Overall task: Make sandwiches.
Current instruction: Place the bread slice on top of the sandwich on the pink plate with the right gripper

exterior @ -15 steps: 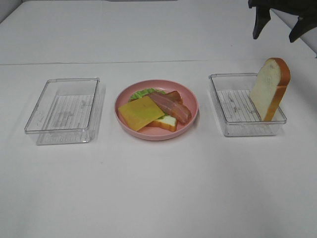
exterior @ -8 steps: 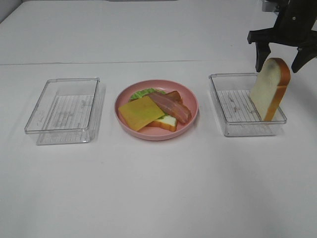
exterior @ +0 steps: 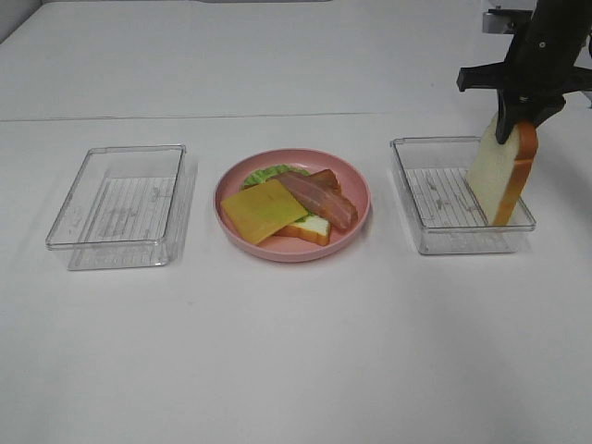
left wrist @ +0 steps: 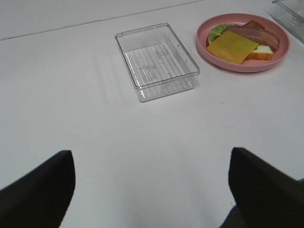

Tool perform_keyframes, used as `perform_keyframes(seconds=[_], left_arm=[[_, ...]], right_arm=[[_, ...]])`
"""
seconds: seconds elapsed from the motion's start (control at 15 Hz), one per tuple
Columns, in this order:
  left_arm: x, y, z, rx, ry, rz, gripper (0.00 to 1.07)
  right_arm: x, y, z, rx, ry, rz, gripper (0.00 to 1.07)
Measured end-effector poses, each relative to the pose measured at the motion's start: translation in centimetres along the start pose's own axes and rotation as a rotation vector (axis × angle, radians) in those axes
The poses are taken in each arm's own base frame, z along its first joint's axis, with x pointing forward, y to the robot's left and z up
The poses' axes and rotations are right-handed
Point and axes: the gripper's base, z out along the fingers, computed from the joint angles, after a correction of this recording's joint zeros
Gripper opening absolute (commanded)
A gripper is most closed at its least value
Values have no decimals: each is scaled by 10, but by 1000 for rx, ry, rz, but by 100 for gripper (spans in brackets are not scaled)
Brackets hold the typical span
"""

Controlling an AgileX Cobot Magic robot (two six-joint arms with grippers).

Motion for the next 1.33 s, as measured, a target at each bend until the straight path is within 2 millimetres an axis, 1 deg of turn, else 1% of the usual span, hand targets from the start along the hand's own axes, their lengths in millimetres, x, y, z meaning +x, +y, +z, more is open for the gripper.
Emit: perform_keyframes(seconds=[0.07,0.13,0.33,0.47,0.53,0.6,0.67,0.73,0.8,0.87,1.0,1.13,1.2,1.27,1.33], left_arm=[[0,0,0,0,0,0,84],[0,0,0,0,0,0,84],[0,0,0,0,0,0,84],[0,0,0,0,0,0,84],[0,0,0,0,0,0,84],[0,0,0,0,0,0,84],[0,0,0,0,0,0,84],[0,0,0,0,0,0,84],[0,0,0,0,0,0,84],[0,0,0,0,0,0,84],[0,0,0,0,0,0,84],[0,0,0,0,0,0,84],[0,0,0,0,0,0,84],[0,0,0,0,0,0,84],[0,0,0,0,0,0,84]], right_arm=[[0,0,1,-1,2,0,0],[0,0,-3,-5,-5,1,0],[5,3,-27,-42,-52,7,0],[13,9,-59,-119,-115,13,0],[19,19,-82,-235,-152,3,0],[22,25,-90,-300,-162,-3,0],[23,28,-92,-336,-162,-3,0],[25,37,-93,-402,-149,-6,0],[28,48,-89,-443,-126,-21,0],[33,63,-83,-483,-98,-48,0],[41,101,-66,-564,-108,-71,0],[47,130,-51,-648,-132,-38,0],[48,136,-48,-671,-134,-26,0],[48,155,-33,-751,-120,8,0],[47,162,-23,-782,-102,25,0]])
